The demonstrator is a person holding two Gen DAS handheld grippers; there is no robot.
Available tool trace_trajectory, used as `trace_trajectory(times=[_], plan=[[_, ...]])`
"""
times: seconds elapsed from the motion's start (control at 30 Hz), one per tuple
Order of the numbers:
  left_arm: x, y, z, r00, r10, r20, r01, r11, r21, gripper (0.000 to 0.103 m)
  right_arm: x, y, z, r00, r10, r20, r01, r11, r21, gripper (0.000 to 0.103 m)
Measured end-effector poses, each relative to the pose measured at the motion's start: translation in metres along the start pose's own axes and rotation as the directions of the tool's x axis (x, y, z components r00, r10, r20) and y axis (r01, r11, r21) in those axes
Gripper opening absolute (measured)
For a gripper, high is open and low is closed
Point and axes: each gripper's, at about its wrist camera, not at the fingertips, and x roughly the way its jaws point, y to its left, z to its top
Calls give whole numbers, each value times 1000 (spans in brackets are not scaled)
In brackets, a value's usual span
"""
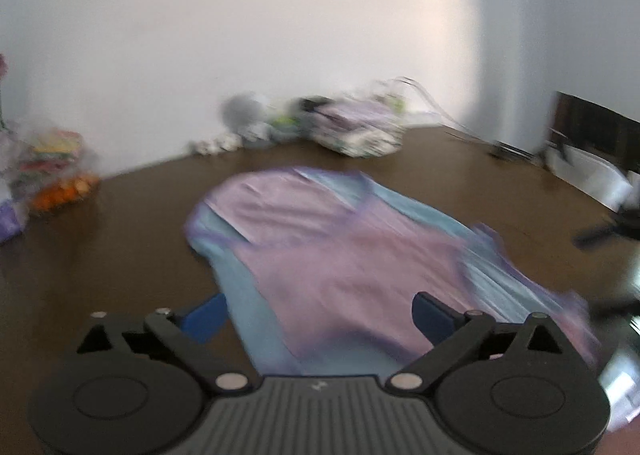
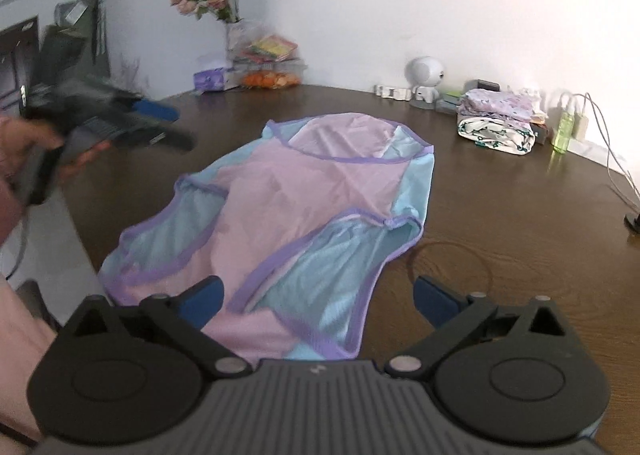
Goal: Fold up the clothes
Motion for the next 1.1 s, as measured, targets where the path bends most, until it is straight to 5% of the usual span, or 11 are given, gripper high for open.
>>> trace_trajectory(times=[0.27,0.73,0.87,0.97,1.03,1.1], plan=[[-75,-62,-70,998,-59,-32,61,996,67,103,-4,27,-20,1000,-7,-28,2,984,-176,103],[-89,-92,-96,998,-5,-67,16,985,171,102,-18,40,-45,995,-98,-22,94,983,-156,103],[-91,-94,-97,998,8,-70,6,980,198,93,-20,45,-45,992,-126,-24,117,965,-235,102],[-94,-94,-97,997,32,-74,-12,966,257,86,-22,44,-43,988,-152,-24,135,932,-338,96],[-97,-97,-97,996,54,-73,-22,926,377,82,-25,44,-41,987,-163,-12,141,884,-446,95],[-100,-100,-98,995,76,-70,-32,870,491,73,-27,49,-42,986,-164,3,134,790,-598,94]])
